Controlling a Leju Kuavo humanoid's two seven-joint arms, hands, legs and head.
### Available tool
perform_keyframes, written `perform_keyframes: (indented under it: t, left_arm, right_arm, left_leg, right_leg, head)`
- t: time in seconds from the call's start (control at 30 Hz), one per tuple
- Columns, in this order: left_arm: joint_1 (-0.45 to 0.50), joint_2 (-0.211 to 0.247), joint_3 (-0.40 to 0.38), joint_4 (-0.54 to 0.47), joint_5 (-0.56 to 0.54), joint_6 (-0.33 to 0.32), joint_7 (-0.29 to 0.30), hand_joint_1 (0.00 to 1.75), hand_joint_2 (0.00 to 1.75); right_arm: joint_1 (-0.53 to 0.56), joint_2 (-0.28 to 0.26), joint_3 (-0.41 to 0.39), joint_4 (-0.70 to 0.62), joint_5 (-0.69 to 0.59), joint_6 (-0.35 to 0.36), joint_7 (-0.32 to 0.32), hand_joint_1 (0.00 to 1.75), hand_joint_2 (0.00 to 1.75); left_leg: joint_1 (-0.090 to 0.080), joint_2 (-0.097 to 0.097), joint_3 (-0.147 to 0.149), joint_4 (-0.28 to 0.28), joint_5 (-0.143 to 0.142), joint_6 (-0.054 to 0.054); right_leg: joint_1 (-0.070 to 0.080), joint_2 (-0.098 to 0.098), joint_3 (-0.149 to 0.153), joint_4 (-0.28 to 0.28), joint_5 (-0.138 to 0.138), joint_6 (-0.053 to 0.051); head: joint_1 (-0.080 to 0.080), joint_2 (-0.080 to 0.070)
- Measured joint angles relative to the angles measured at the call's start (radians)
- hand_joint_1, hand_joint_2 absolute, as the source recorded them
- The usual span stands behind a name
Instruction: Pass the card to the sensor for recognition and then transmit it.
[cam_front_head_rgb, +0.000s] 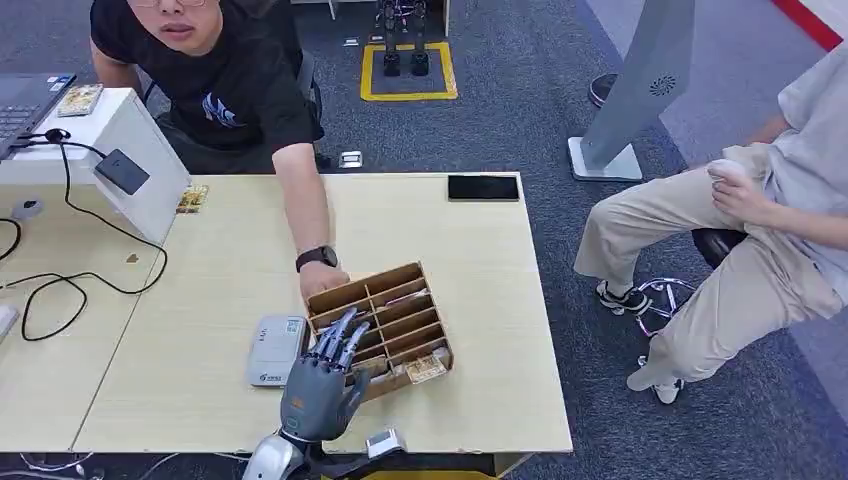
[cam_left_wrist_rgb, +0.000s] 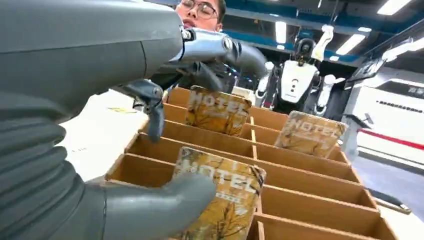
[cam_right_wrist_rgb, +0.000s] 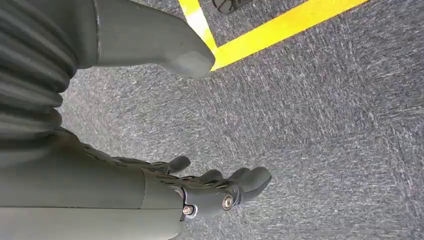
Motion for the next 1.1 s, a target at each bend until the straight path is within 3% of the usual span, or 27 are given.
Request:
perform_keyframes:
  t: [0.23,0.57,0.7,0.83,1.1]
  left_arm:
    - [0.015,-0.030,0.054,-0.028,0.079,0.000,-0.135,0.00,1.75]
    - [0.021,-0.034,0.085,-0.035,0.087,0.000,-0.149,0.00,1.75]
    - [0.025,-0.040,0.106,-0.035,0.147,0.000,-0.216,0.00,1.75]
    - [0.027,-0.042,0.120,-0.035,0.195,0.000,-0.238,0.00,1.75]
    - [0.031,-0.044,0.136,-0.043,0.198,0.000,-0.242,0.00,1.75]
  right_arm:
    - [0.000,0.000,0.000,0.000,-0.002,-0.006,0.000,0.00,1.75]
    - [0.000,0.000,0.000,0.000,-0.002,-0.007,0.000,0.00,1.75]
    - [0.000,0.000,0.000,0.000,-0.003,-0.010,0.000,0.00,1.75]
    - [0.000,0.000,0.000,0.000,-0.013,-0.011,0.000,0.00,1.75]
    - [0.000,0.000,0.000,0.000,-0.008,-0.015,0.000,0.00,1.75]
  left_leg:
    - [0.000,0.000,0.000,0.000,0.000,0.000]
    - [0.000,0.000,0.000,0.000,0.000,0.000]
    - [0.000,0.000,0.000,0.000,0.000,0.000]
    - [0.000,0.000,0.000,0.000,0.000,0.000]
    - [0.000,0.000,0.000,0.000,0.000,0.000]
  right_leg:
    - [0.000,0.000,0.000,0.000,0.000,0.000]
    - [0.000,0.000,0.000,0.000,0.000,0.000]
    - [0.000,0.000,0.000,0.000,0.000,0.000]
    - [0.000,0.000,0.000,0.000,0.000,0.000]
    - [0.000,0.000,0.000,0.000,0.000,0.000]
  head:
    - [0.000,0.000]
    - [0.000,0.000]
    - [0.000,0.000]
    - [0.000,0.000]
    - [0.000,0.000]
